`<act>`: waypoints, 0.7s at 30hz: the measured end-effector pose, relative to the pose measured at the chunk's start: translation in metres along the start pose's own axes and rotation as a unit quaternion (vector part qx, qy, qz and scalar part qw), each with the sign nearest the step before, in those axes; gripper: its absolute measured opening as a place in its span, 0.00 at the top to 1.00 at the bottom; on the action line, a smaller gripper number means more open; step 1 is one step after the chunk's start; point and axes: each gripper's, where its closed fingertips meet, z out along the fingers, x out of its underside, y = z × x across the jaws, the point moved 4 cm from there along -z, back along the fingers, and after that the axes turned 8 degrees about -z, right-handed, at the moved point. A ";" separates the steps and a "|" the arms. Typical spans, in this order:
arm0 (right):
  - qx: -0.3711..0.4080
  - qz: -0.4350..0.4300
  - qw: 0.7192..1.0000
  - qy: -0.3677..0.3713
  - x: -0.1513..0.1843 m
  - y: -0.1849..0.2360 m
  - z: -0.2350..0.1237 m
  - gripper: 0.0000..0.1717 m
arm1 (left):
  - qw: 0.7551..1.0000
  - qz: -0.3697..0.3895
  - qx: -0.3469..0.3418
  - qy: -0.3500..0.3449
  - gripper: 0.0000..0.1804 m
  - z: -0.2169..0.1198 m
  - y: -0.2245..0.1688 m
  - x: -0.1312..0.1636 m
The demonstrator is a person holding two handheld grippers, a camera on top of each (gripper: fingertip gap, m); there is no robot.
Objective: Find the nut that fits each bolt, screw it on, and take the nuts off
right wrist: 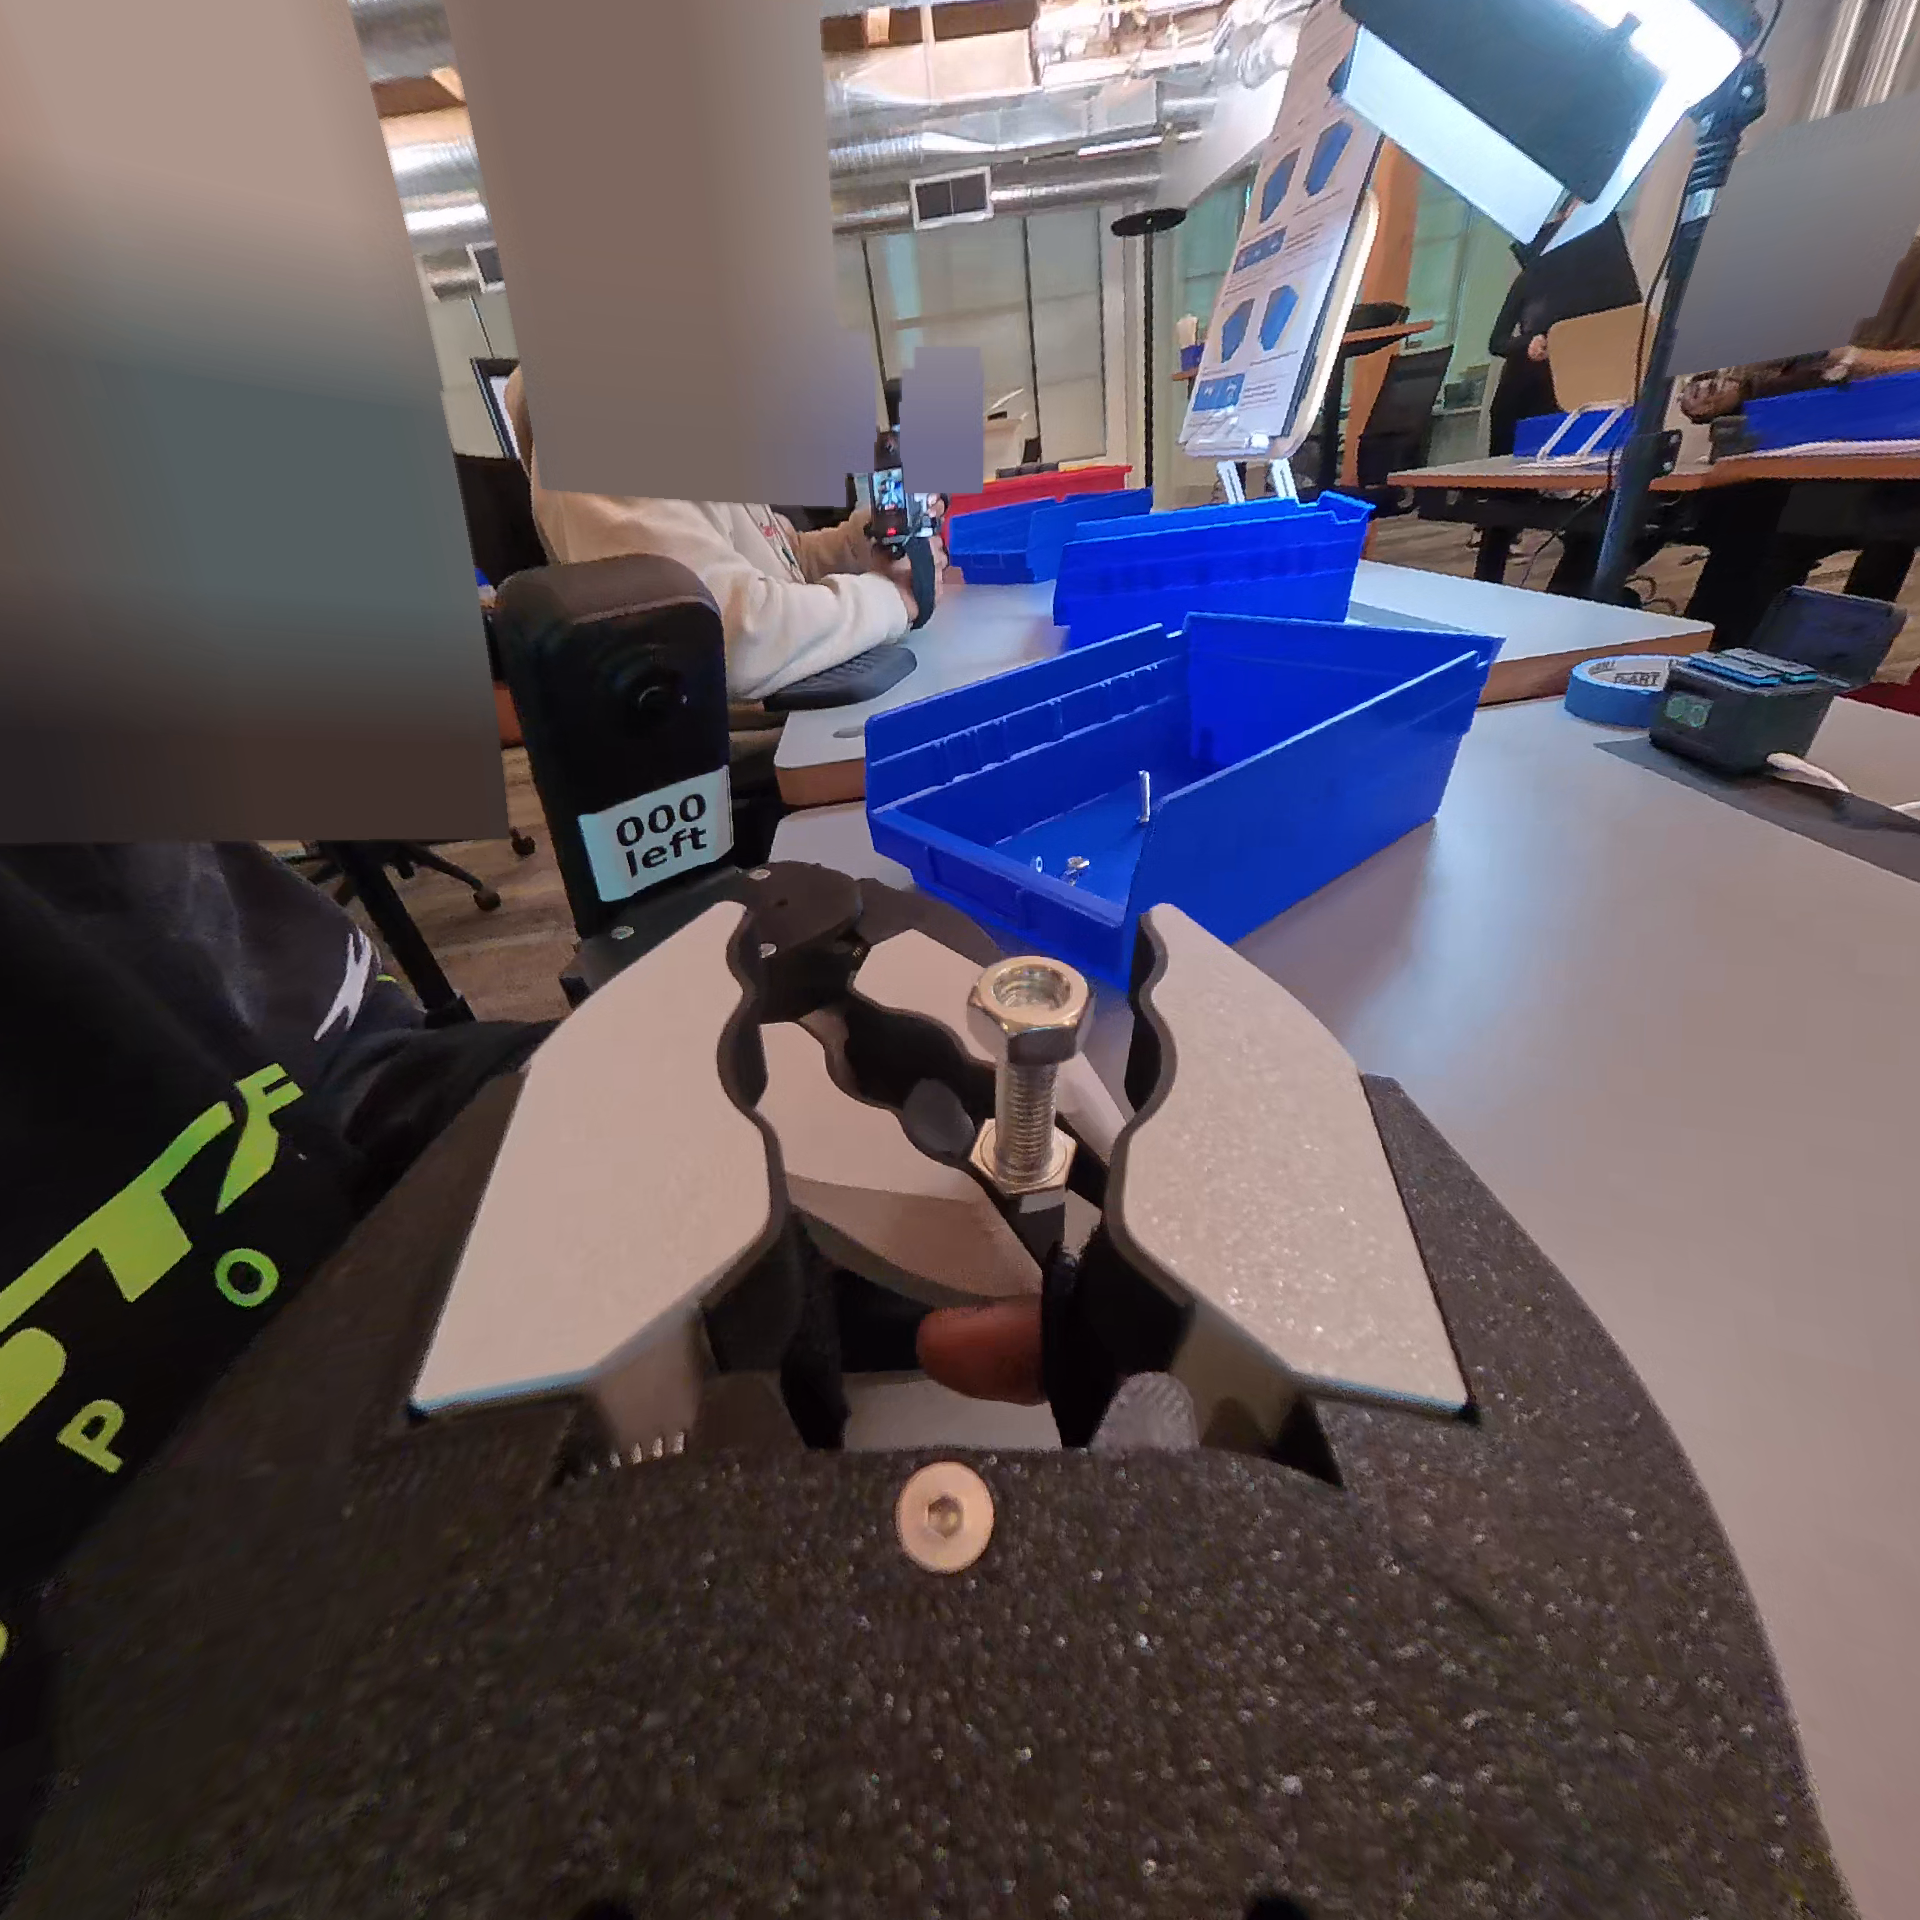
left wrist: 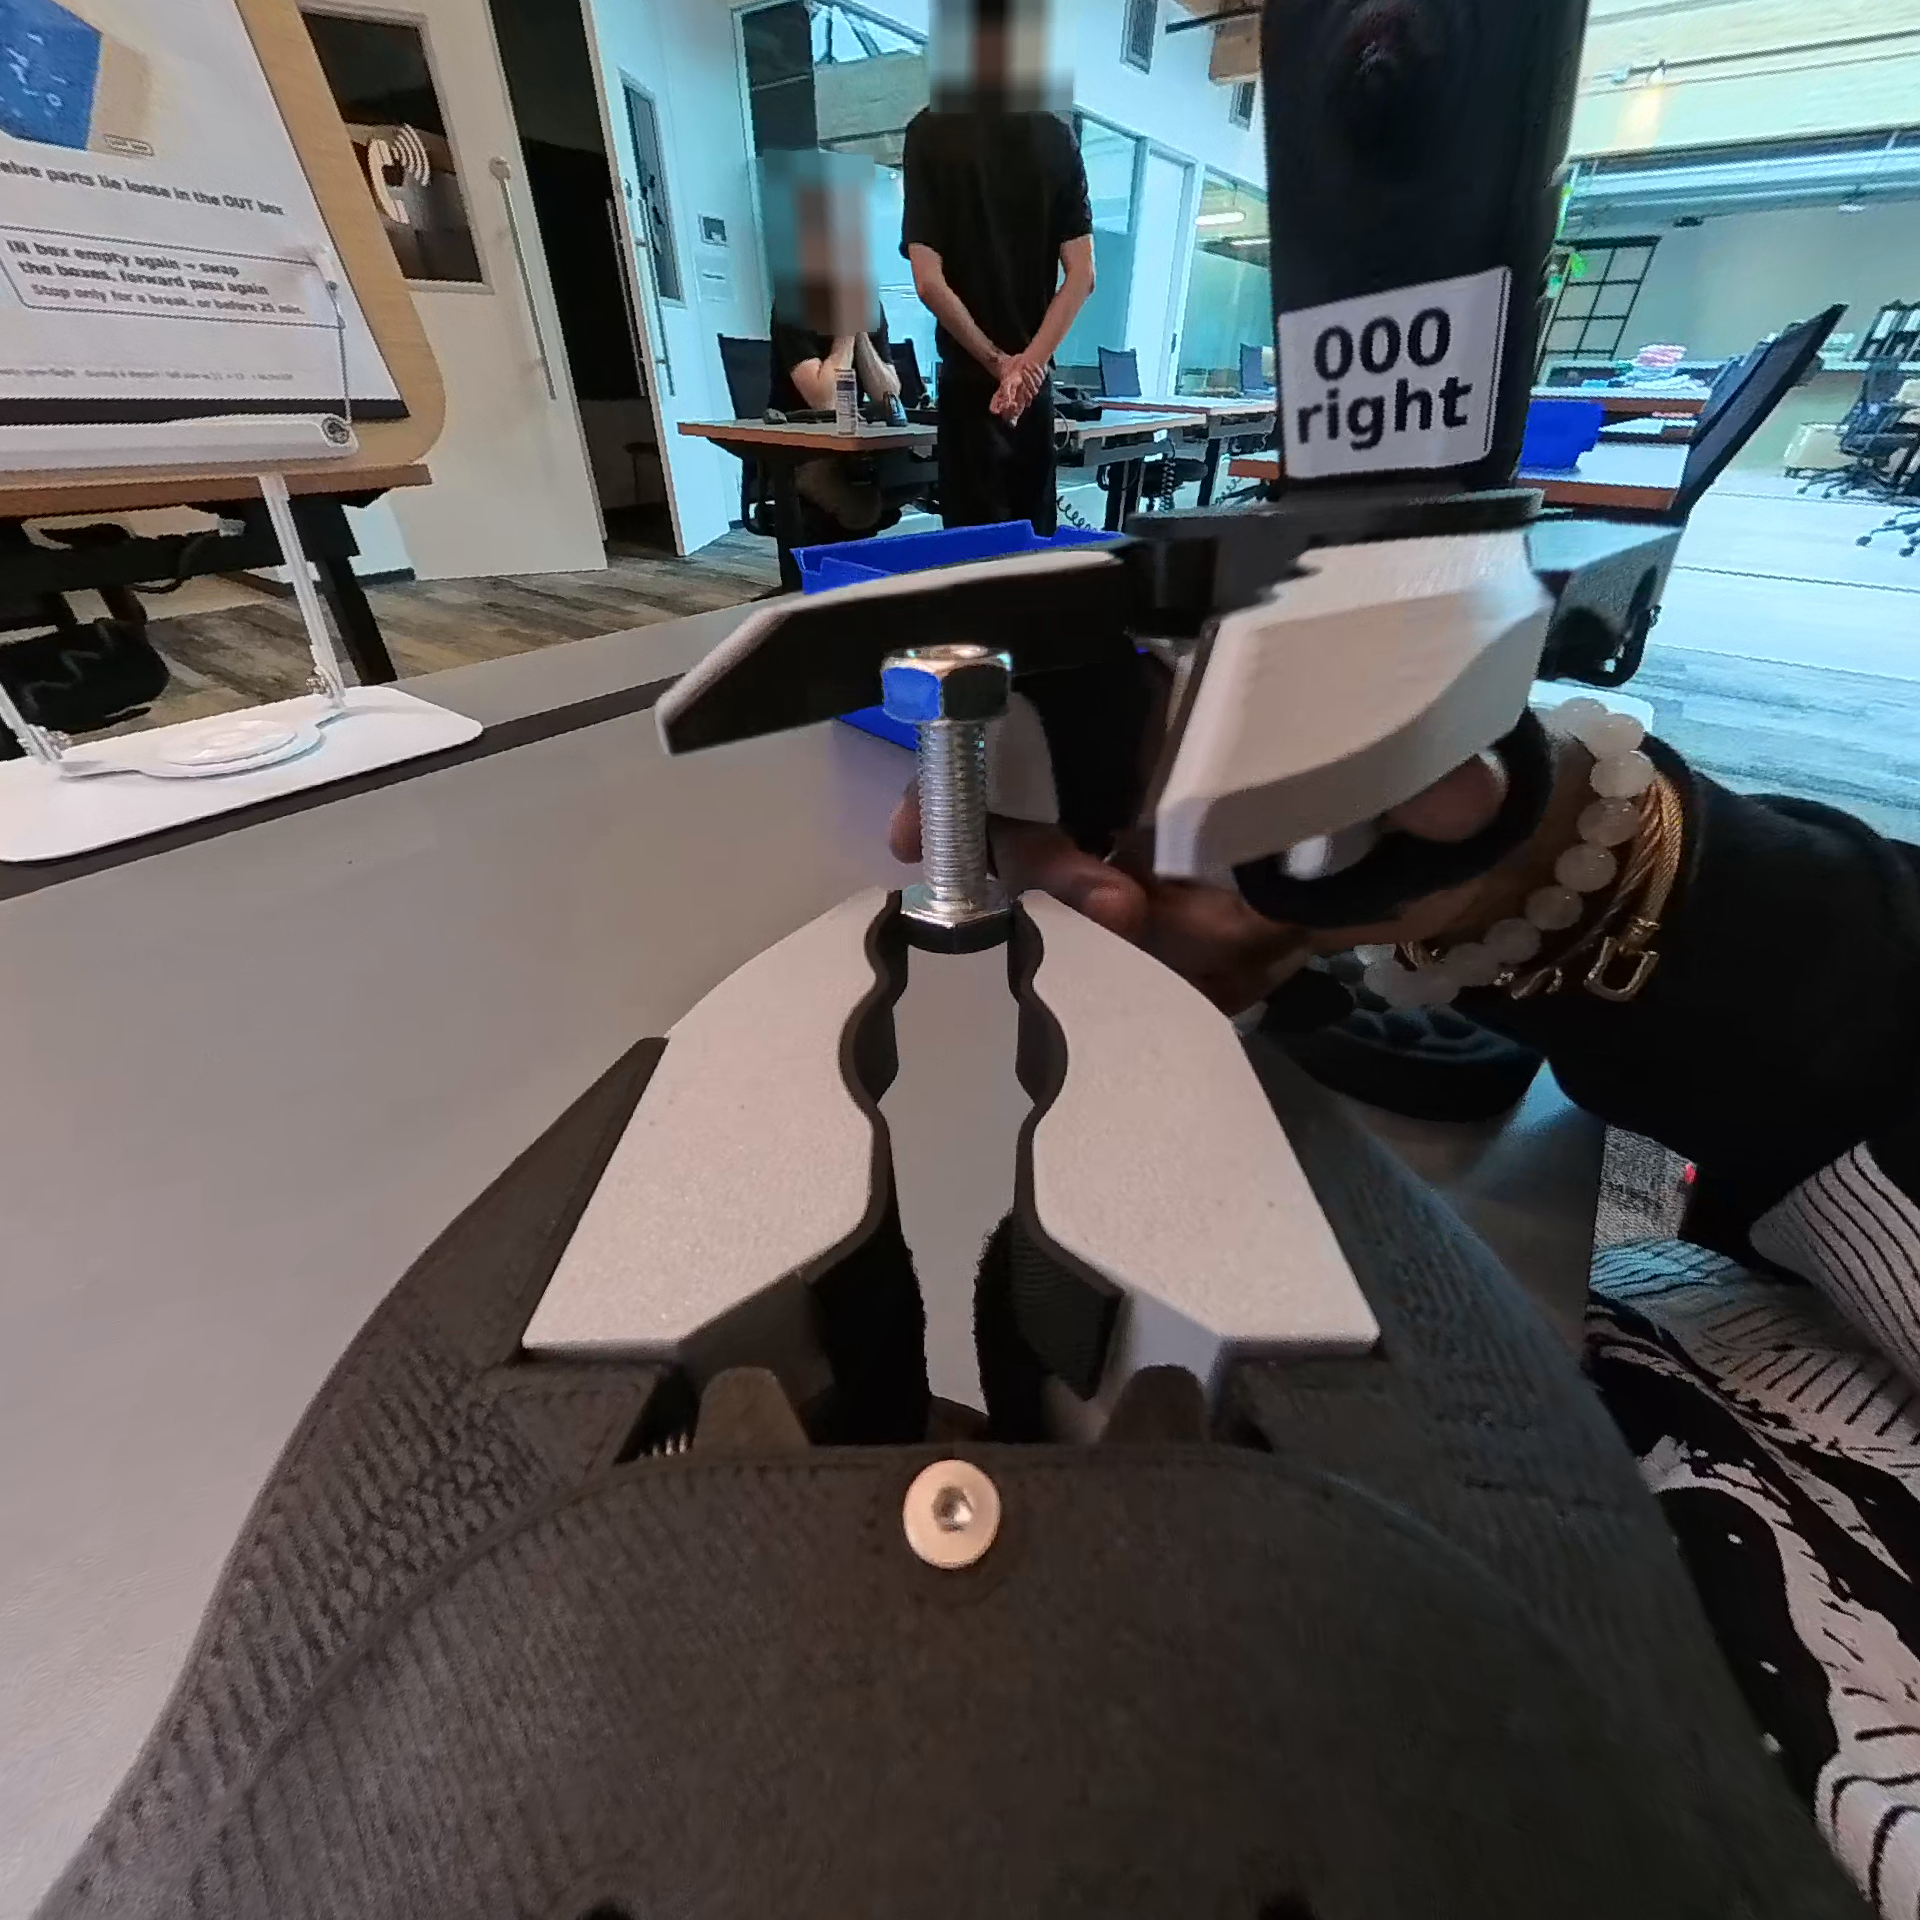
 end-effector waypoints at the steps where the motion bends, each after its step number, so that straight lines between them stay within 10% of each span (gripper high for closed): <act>1: 0.000 -0.005 1.000 0.004 0.001 0.000 0.001 0.61 | 1.000 -0.002 0.002 0.000 0.90 0.000 0.000 0.000; 18: 0.032 0.000 0.999 0.003 0.003 0.009 -0.030 0.64 | 1.000 -0.010 -0.008 0.005 0.90 0.001 0.004 0.002; 21: 0.024 -0.001 1.000 -0.004 0.004 0.015 -0.041 0.80 | 1.000 -0.013 -0.008 0.005 0.90 0.001 0.005 0.002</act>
